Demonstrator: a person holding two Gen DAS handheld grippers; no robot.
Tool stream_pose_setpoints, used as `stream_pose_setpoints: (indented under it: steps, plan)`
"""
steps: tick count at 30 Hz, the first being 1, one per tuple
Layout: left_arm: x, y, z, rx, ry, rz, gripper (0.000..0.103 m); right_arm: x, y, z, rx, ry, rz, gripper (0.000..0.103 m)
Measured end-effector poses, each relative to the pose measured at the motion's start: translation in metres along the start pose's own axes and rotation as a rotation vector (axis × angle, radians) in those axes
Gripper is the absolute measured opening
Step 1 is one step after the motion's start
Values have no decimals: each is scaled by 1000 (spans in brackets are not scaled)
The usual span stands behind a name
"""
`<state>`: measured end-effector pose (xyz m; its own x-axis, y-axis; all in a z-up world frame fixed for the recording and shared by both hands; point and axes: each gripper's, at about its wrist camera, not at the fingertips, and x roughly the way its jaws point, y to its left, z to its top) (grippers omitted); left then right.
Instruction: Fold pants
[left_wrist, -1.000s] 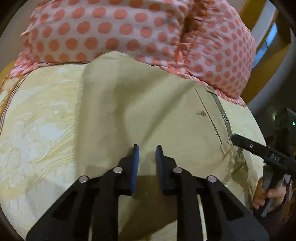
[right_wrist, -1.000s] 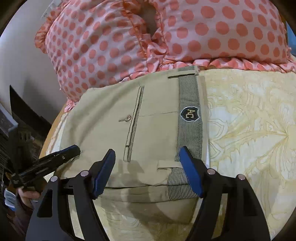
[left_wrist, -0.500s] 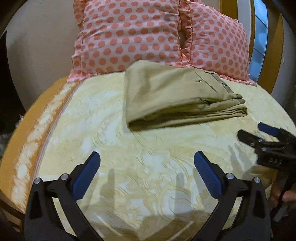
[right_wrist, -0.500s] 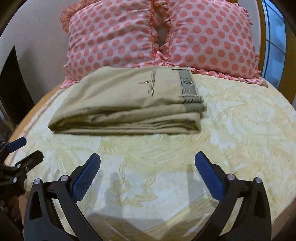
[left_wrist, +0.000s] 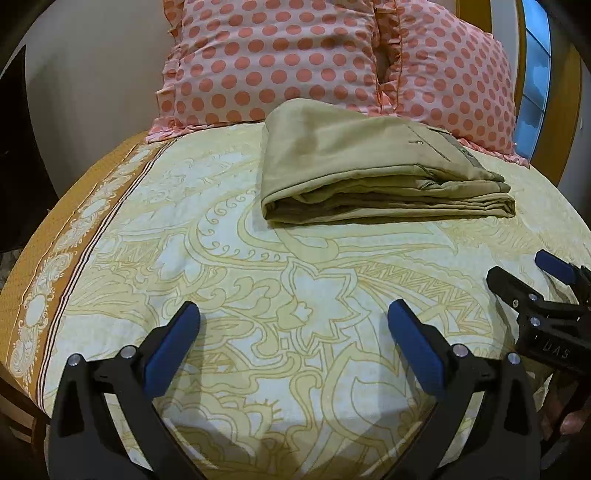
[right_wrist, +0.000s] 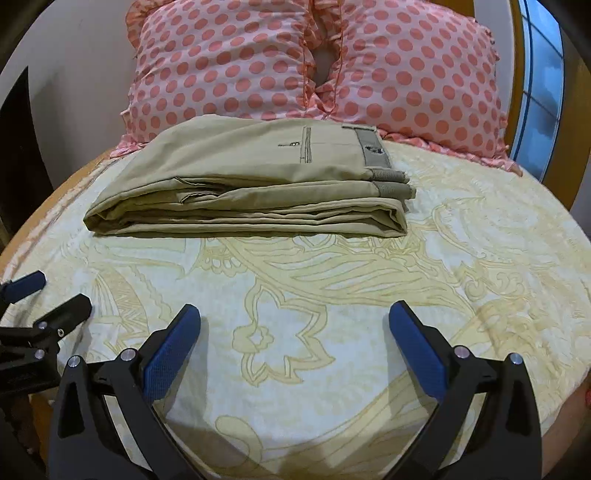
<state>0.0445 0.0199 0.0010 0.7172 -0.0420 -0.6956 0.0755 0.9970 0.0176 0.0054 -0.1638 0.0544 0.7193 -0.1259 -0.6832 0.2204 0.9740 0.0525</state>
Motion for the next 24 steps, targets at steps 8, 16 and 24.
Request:
stream_pose_setpoints:
  steps: [8, 16, 24]
  plan:
    - [1, 2, 1, 2, -8, -5, 101, -1, 1, -3, 7, -31, -14, 102]
    - [1, 1, 1, 1, -8, -5, 101, 0, 2, -3, 8, -27, -14, 102]
    - [1, 2, 1, 3, -9, -6, 101, 0, 3, -3, 9, -26, -16, 102]
